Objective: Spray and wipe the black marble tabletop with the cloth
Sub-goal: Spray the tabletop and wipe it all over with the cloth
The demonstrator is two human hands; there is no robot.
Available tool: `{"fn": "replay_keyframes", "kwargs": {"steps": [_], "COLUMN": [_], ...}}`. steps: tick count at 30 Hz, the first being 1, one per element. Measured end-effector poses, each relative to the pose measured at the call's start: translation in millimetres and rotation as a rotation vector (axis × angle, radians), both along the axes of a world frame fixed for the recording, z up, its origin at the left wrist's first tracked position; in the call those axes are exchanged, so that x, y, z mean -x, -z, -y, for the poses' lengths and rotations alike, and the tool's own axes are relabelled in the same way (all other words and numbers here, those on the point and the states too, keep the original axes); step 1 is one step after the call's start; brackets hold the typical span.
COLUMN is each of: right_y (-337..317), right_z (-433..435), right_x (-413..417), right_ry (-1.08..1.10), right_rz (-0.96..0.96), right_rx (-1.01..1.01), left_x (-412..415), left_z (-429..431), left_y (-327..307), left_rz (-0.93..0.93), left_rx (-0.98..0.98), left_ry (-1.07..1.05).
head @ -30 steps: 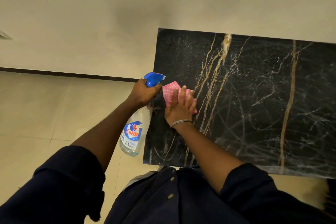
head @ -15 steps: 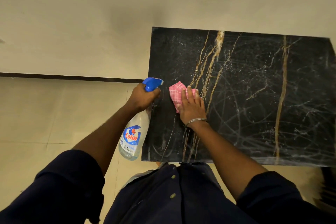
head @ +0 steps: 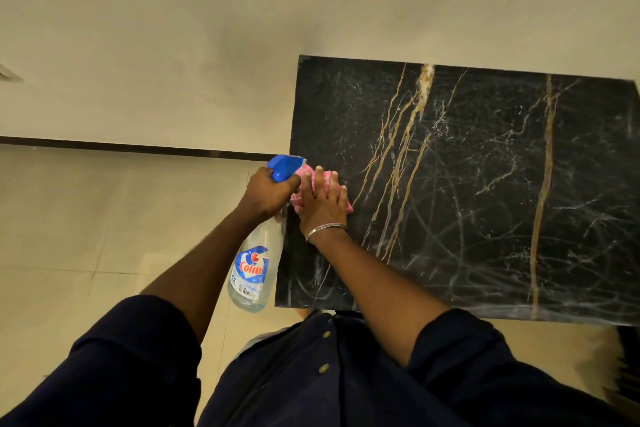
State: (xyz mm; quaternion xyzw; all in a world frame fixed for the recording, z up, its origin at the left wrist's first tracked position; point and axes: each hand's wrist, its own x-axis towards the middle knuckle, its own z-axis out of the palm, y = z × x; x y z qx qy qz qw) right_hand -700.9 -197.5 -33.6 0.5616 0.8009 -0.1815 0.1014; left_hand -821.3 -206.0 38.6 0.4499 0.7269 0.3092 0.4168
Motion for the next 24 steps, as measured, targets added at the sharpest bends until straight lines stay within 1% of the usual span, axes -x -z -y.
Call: {"fn": "replay_keyframes", "kwargs": {"steps": [4, 10, 13, 17, 21, 24], "right_y": [-1, 4, 8, 10, 14, 14], "right_z": [-6, -15, -18, 2, 30, 40], "right_x": [-29, -115, -135, -106, -53, -25], "right_ry": [-0.062, 0.143, 0.218, 0.244, 0.118, 0.007], "right_rz": [-0.018, -0.002, 0.025, -0.004, -0.070, -0.069], "right_rx": [-0.008, -0.113, -0.135, -0.136, -0.103, -0.076], "left_x": [-2, -13, -17, -20, -20, -18], "left_z": [-3, -5, -3, 3, 10, 13], "left_y": [-1, -3, -3, 1, 4, 5], "left_rz": [-0.007, 0.020, 0.041, 0.046, 0.027, -0.013], "left_rx": [0.032, 0.069, 0.082, 0.108, 0.091, 0.110], "left_ry": [0.017, 0.025, 0.019, 0.016, -0.002, -0.033]}}
